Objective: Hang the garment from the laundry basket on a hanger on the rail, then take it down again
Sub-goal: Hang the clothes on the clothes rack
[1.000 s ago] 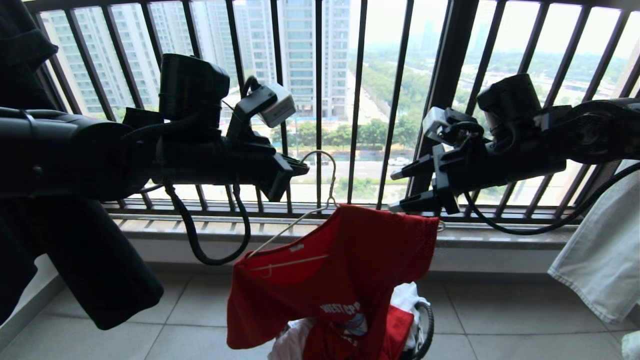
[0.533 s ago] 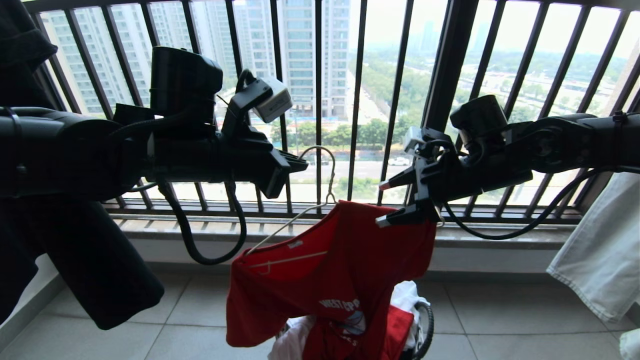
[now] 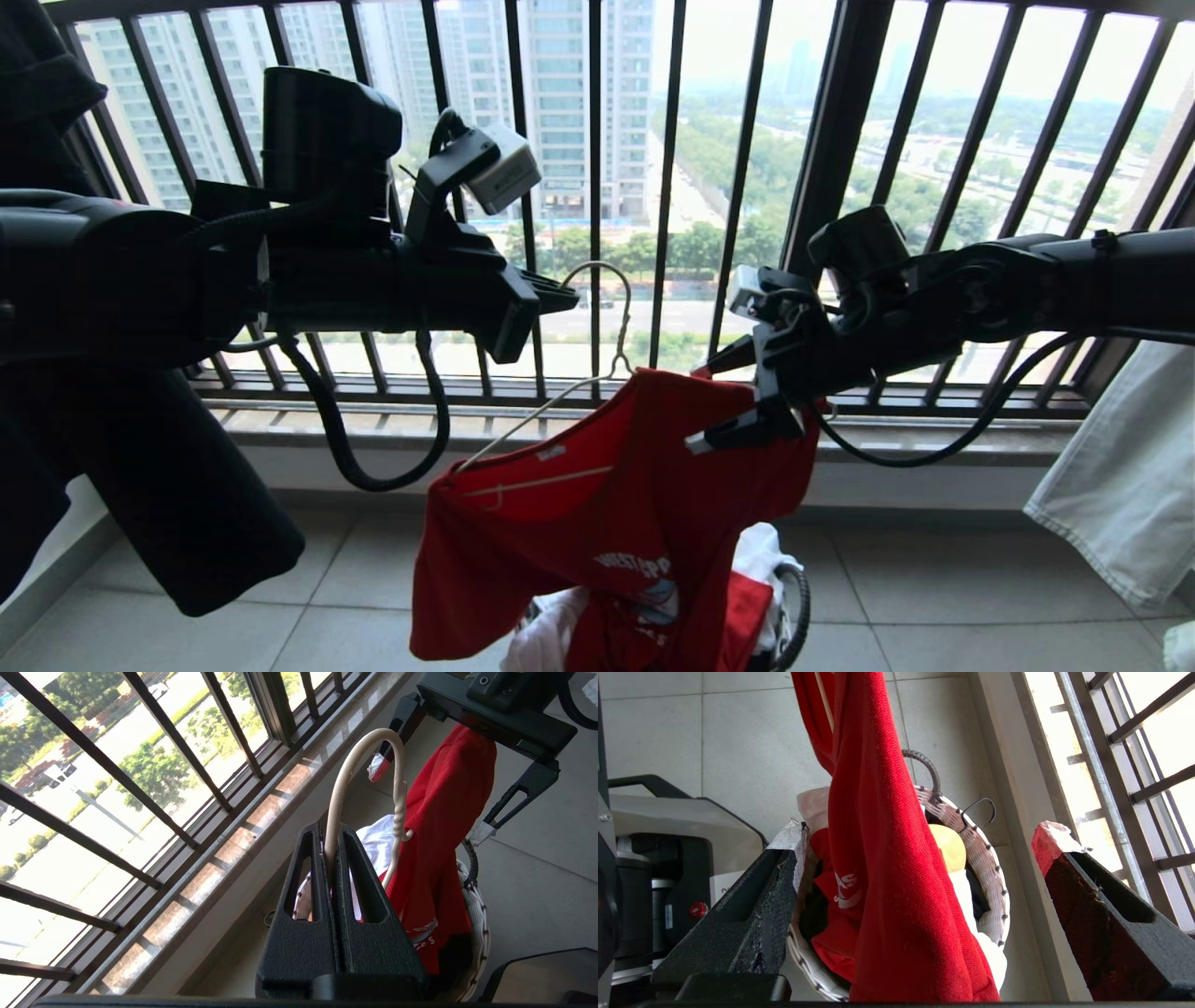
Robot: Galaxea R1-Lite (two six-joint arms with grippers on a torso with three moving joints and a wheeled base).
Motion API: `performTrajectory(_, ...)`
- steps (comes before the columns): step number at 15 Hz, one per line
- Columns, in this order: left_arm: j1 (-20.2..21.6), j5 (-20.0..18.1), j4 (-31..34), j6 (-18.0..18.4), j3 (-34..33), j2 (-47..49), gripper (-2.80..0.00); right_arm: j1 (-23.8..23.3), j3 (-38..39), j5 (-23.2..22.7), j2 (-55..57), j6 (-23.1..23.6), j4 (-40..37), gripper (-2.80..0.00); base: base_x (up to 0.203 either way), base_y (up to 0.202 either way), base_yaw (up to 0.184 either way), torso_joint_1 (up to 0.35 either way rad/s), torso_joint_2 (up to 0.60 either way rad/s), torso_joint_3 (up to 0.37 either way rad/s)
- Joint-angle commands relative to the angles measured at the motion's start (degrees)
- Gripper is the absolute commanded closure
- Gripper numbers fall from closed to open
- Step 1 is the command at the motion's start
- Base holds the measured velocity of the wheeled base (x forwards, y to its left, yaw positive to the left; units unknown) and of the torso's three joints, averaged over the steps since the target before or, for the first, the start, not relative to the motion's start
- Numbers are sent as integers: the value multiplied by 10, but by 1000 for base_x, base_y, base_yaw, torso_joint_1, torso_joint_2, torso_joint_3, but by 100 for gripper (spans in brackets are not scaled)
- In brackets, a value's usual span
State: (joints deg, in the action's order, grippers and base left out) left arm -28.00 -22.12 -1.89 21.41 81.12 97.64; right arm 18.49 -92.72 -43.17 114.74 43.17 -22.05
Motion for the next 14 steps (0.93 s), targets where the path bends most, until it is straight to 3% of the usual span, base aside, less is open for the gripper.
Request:
performTrajectory(1,0,-6,0,1,-1,-6,0,5,7,-2,-1,2,-1,-107,0,0,0,0,0,0)
performTrajectory(2,0,-6,0,1,-2,-7,0,6,8,-2,-2,2,-1,0,0,0,0,0,0,0)
performTrajectory(6,0,-6,0,-20,-1,-11,0,10,13,-1,-14,0,-2,0,0,0,0,0,0,0)
performTrajectory(14,0,-6,0,-19,-1,-17,0,15,15,0,-40,0,-17,0,0,0,0,0,0,0)
